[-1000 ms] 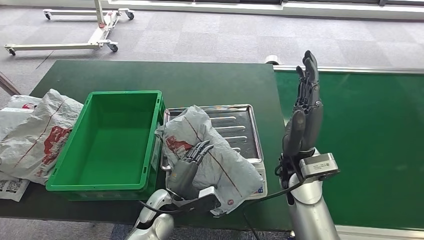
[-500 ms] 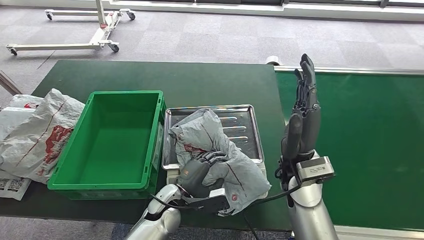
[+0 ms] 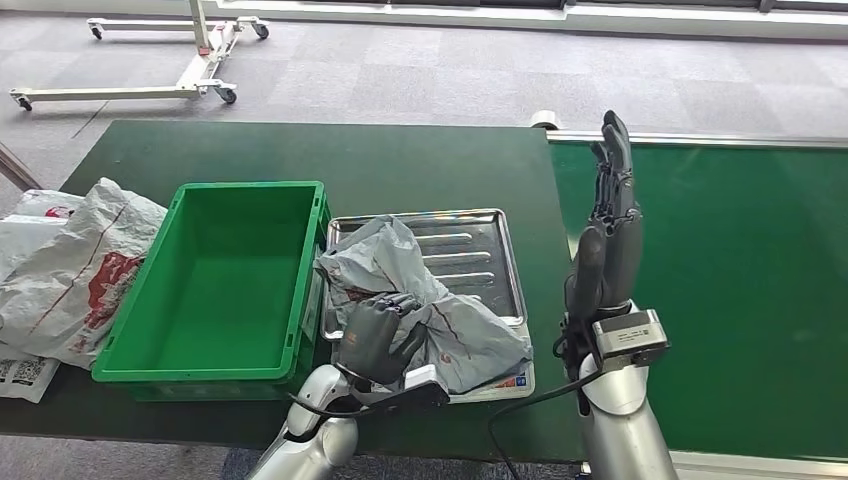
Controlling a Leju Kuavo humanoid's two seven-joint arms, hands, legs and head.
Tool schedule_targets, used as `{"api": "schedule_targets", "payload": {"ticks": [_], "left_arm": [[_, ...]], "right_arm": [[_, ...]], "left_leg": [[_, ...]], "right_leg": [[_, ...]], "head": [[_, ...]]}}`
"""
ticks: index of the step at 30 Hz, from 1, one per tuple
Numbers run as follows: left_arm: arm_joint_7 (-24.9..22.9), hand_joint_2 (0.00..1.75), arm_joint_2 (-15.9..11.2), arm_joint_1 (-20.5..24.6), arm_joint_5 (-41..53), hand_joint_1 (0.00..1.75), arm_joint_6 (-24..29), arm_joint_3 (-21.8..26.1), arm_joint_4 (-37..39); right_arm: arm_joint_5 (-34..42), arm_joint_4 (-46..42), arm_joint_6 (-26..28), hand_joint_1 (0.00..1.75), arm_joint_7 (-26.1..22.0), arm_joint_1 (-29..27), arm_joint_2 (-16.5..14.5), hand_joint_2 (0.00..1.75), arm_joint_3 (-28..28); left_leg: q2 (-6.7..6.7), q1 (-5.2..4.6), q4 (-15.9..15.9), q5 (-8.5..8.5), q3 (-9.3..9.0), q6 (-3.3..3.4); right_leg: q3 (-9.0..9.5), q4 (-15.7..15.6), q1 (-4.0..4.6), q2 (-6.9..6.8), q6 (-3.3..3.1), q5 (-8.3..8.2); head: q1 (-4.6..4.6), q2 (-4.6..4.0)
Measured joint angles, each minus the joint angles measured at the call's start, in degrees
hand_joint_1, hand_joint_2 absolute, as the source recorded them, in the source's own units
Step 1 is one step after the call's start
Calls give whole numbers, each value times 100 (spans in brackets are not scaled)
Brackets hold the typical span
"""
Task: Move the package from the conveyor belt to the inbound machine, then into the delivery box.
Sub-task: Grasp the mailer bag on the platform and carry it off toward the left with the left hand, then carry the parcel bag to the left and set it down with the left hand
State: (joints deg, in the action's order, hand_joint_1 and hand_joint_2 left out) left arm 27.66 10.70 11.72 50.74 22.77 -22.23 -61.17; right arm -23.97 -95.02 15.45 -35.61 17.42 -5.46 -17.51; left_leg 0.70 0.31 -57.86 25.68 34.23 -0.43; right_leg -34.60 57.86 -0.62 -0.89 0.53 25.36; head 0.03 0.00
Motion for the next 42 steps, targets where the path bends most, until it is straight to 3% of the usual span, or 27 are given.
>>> {"api": "schedule_targets", "payload": {"ticks": [3,7,14,18,22,28,34,35,37,38,39,41,42], "left_arm": [[-100,175,-31,8,87,175,607,256,-372],[-658,175,-103,195,928,175,1258,615,-721],[-1778,175,-279,864,2518,175,1699,1327,-698],[-2425,175,-423,1384,3195,175,1706,1792,31],[-2686,175,-593,1811,3258,175,1716,2198,918],[-2959,175,-940,2365,2854,175,1723,2795,2640],[-2785,175,-1095,2475,2402,175,1738,3711,3048],[-2718,175,-1098,2492,2409,144,1738,3916,3046],[-2635,175,-1096,2522,2472,57,1738,4281,3026],[-2615,131,-1090,2534,2518,14,1738,4434,3006],[-2600,87,-1080,2544,2565,0,1738,4565,2983],[-2562,0,-1055,2565,2641,0,1738,4807,2944],[-2520,0,-1040,2577,2658,0,1738,4920,2926]], "right_arm": [[0,16,-1,0,7,-41,0,0,28],[44,77,-30,0,-9,-53,-3,0,52],[88,213,-75,0,-22,-51,-79,0,53],[135,282,-117,0,-28,-44,-106,0,53],[221,314,-183,0,-87,-43,-109,0,51],[317,314,-208,0,-158,-75,-105,0,16],[407,314,-102,0,-156,-169,-80,0,1],[423,314,-84,0,-154,-192,-72,0,1],[453,314,-58,0,-169,-245,-55,0,1],[467,314,-55,0,-186,-267,-49,0,1],[478,314,-54,0,-206,-285,-44,0,1],[488,314,-61,0,-227,-316,-40,0,1],[490,314,-74,0,-226,-327,-39,0,1]], "left_leg": [[0,0,0,0,3,0],[0,1,0,-3,3,-2],[0,1,0,-10,2,-5],[0,1,0,-14,2,-8],[1,1,0,-15,3,-10],[7,1,1,-15,2,-11],[13,2,3,-11,-4,-13],[18,2,3,-9,-6,-14],[25,2,4,-7,-10,-14],[28,2,4,-6,-11,-14],[30,1,4,-5,-12,-15],[34,1,4,-3,-14,-17],[35,1,4,-2,-14,-18]], "right_leg": [[-2,0,1,-1,0,0],[-2,0,1,-1,-1,-1],[-2,1,1,-1,-9,-7],[-2,1,4,-1,-12,-10],[-4,2,7,1,-15,-12],[-7,3,9,11,-16,-12],[-5,3,4,13,-18,-10],[-5,3,3,15,-18,-10],[-5,3,2,20,-18,-10],[-5,3,2,22,-18,-10],[-5,3,2,25,-18,-10],[-5,3,2,30,-18,-10],[-5,3,2,32,-18,-10]], "head": [[0,0],[0,0],[0,0],[0,0],[0,0],[0,0],[0,0],[0,0],[1,0],[1,0],[0,0],[1,0],[0,0]]}}
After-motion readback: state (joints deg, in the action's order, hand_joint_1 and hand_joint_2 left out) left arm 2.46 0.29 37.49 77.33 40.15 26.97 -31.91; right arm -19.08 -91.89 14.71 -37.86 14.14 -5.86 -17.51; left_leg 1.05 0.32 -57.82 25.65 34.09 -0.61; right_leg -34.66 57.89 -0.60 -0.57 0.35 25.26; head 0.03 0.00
